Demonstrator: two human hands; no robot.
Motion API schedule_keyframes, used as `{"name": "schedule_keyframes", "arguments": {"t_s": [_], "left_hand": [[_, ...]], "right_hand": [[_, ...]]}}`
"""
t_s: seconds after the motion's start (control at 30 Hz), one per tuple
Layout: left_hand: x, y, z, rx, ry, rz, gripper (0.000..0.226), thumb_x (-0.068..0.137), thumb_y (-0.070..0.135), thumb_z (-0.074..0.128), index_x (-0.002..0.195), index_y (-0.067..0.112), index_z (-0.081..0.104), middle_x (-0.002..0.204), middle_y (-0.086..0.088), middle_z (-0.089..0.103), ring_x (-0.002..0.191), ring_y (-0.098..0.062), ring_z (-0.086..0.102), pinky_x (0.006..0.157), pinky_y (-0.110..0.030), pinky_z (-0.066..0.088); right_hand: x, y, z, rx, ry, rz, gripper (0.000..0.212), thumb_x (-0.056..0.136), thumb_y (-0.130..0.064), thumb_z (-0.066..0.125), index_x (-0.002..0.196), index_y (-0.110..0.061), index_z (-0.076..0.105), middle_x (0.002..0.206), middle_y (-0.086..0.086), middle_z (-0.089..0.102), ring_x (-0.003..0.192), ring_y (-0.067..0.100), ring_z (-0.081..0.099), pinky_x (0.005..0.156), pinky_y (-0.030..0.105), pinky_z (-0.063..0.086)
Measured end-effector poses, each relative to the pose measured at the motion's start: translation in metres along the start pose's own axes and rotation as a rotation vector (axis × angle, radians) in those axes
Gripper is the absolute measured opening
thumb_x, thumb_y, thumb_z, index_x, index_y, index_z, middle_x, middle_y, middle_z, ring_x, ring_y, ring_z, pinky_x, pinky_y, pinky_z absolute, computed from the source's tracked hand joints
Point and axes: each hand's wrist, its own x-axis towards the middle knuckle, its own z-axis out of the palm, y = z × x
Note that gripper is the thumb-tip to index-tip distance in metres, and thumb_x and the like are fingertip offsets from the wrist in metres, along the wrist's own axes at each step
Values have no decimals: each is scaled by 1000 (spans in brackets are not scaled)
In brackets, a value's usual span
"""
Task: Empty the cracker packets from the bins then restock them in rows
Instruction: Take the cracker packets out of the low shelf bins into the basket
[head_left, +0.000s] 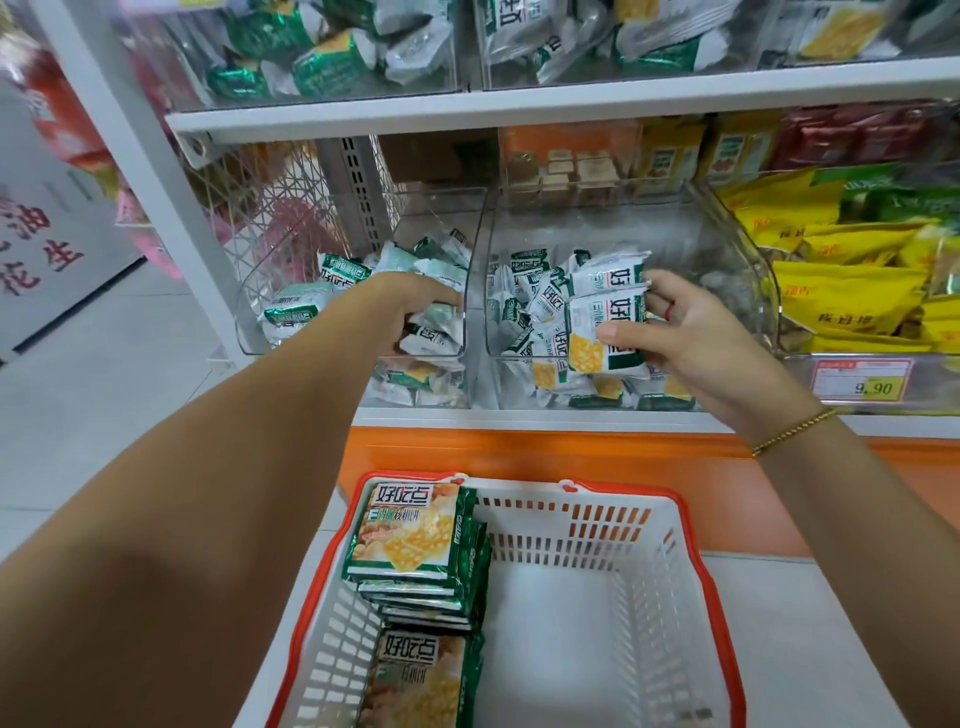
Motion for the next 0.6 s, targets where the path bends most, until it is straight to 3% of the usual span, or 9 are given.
{"name": "schedule_keyframes", "arguments": {"t_s": [0.07,0.17,0.2,0.27,0.33,0.43,0.47,0.53,0.6], "left_hand": [[-3,1,-4,-78,2,-10,61,77,36,75,119,6,44,118,-2,46,112,-38,54,88,-48,51],[1,-2,-8,-73,-53,-68,82,65,34,80,132,8,41,132,-10,47,116,-40,52,85,-53,51],[3,-3,-10,-63,-41,-66,80,68,32,80,132,7,41,128,-7,47,115,-34,51,88,-48,50],[-2,-3,-14,-59,-20,-28,73,71,30,81,128,6,44,103,-4,47,89,-25,51,85,-35,44],[-10,-1,-17,-89,-27,4,72,67,29,84,122,4,46,92,-4,48,76,-21,51,84,-30,43],[-37,-6,-25,-132,59,110,36,80,29,75,92,8,48,69,-2,34,56,-15,34,59,-25,44],[-49,-10,-29,-163,101,169,33,78,30,75,87,10,50,64,-1,34,53,-14,32,51,-24,42],[-78,-25,-35,-276,189,316,33,73,34,79,93,12,63,70,0,58,58,-12,50,56,-23,45],[-107,-51,-26,-344,194,442,31,71,32,79,96,17,68,87,2,72,75,-13,64,66,-24,50]], "right_hand": [[-3,0,0,4,-4,-6,49,78,-2,72,124,-12,56,116,2,68,102,16,68,76,20,54],[-6,1,-2,13,-15,-3,50,78,-2,72,124,-12,57,114,1,68,102,15,67,74,17,53],[-7,2,-3,18,-23,-1,50,77,-2,72,124,-12,57,114,1,68,103,15,67,75,19,54],[-11,0,-4,47,-39,16,50,77,-2,72,124,-11,56,114,2,69,104,17,67,75,21,55],[-17,-3,-6,99,-86,24,53,75,-6,71,125,-9,56,115,5,68,103,18,67,74,23,57],[-24,-2,-11,113,-201,72,71,63,-22,83,128,-15,55,126,11,63,115,28,61,97,41,48],[-25,2,-13,103,-249,110,85,57,-28,89,132,-16,52,132,16,57,120,33,56,100,46,43],[-29,12,-14,34,-364,219,98,53,-31,93,138,-16,45,139,22,46,124,38,50,106,57,38],[-31,31,-11,-92,-478,313,67,69,-13,85,128,-14,52,126,9,62,116,25,61,100,49,47]]}}
